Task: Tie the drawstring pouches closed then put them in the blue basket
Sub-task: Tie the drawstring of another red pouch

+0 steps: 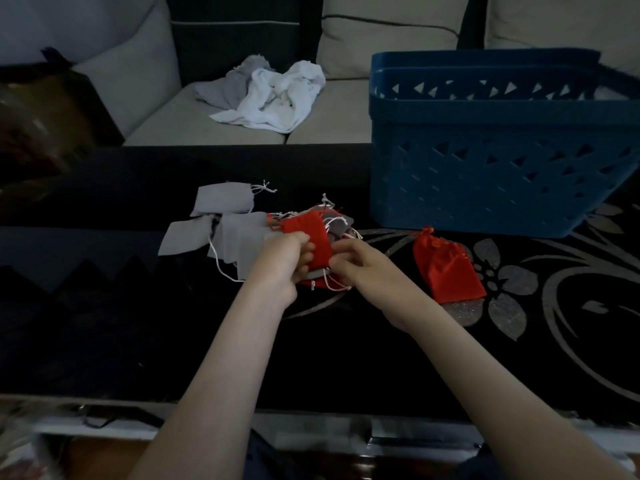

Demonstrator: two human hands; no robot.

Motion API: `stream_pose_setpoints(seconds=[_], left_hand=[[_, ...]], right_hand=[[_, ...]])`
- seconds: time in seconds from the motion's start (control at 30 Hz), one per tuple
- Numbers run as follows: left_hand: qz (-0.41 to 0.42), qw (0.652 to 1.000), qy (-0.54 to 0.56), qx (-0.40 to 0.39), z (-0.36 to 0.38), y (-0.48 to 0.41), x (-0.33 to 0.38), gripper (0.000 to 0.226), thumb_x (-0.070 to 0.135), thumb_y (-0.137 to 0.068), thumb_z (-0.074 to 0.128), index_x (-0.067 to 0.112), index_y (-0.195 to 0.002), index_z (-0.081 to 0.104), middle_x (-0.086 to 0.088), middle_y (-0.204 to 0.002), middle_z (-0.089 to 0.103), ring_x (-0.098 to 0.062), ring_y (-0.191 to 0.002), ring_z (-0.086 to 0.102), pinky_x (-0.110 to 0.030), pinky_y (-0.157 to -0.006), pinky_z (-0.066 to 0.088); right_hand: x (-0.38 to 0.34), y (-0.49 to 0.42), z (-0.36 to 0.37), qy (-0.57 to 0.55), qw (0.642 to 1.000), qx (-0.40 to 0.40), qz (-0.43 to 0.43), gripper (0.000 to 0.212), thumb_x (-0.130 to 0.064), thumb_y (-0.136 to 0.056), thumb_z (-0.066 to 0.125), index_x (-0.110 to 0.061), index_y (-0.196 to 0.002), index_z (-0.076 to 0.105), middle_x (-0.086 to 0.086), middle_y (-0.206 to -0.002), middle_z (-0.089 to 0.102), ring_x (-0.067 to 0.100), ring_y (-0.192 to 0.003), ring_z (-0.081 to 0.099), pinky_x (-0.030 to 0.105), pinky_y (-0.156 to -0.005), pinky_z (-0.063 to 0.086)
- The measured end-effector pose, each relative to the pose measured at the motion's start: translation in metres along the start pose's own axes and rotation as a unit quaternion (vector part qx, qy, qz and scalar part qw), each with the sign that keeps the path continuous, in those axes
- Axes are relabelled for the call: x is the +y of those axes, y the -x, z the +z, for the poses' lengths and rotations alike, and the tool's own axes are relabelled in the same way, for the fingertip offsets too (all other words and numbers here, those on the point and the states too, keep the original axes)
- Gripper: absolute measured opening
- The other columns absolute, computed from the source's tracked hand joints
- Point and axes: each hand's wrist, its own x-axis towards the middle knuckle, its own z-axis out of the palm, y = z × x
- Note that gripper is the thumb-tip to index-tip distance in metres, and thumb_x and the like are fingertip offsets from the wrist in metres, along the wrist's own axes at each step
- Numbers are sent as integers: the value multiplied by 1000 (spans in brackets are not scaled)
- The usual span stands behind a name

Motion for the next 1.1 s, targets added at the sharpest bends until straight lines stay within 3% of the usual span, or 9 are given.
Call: stream_pose_setpoints(seconds=[0.23,0.3,0.4,0.57,0.67,0.77,0.9,1.03,1.1], left_hand=[[-23,998,-38,-35,-1,6,-1,22,10,-99,38,14,-81,51,6,-47,62,-3,-37,51,-16,-46,39],[-3,994,-94,-49,-1,8,-2,24,11,-99,38,13,-81,54,6,-43,59,-2,-34,49,-15,-44,38],[57,986,-153,-35,-1,13,-1,23,18,-101,41,11,-89,58,0,-61,59,-9,-51,50,-18,-47,40],[55,984,-159,54,-9,5,6,39,51,-94,46,15,-96,61,-4,-87,62,-20,-82,61,-31,-69,44],[35,992,-92,-79,0,19,9,54,64,-90,42,14,-85,63,1,-71,68,-11,-61,64,-24,-58,50],[71,986,-6,-152,19,29,6,51,61,-91,42,19,-115,61,-3,-102,72,-19,-92,70,-39,-83,57],[159,978,-15,-130,35,32,1,26,38,-100,44,21,-96,63,-3,-94,70,-19,-87,67,-37,-82,53],[154,967,-89,-183,52,35,-7,16,28,-97,53,25,-92,68,-2,-94,72,-20,-90,68,-39,-88,54],[139,965,-106,-196,59,38,-7,14,26,-96,54,27,-94,68,-2,-98,72,-20,-92,67,-37,-85,54]], right_hand=[[-5,-5,-3,-63,997,31,8,5,-15,-92,60,-19,-94,60,-5,-67,57,-1,-54,53,9,-50,40],[-4,-8,-4,-48,999,21,-3,7,-12,-92,59,-17,-94,63,-3,-65,57,3,-55,51,10,-50,39],[-7,-9,-9,-64,997,45,6,10,-6,-92,56,-13,-89,63,2,-68,58,10,-59,49,15,-52,39],[-23,5,-27,-213,974,61,-39,16,-1,-92,45,-9,-85,57,10,-80,59,18,-72,57,22,-62,49],[-28,19,-36,-297,952,24,-67,19,2,-94,40,-6,-86,55,7,-80,64,14,-72,64,24,-67,54],[-27,30,-44,-233,970,-7,-73,17,5,-93,40,-3,-92,54,8,-80,65,15,-72,64,25,-64,54],[-21,37,-57,-198,979,-32,-45,12,-8,-91,49,-12,-89,60,0,-80,67,12,-75,64,22,-65,51],[-13,41,-69,-237,971,25,-1,28,-35,-94,50,-14,-98,67,0,-89,73,15,-84,69,27,-77,55],[-12,43,-74,-248,966,73,9,30,-36,-96,47,-14,-91,66,-1,-71,69,11,-62,65,22,-57,51]])
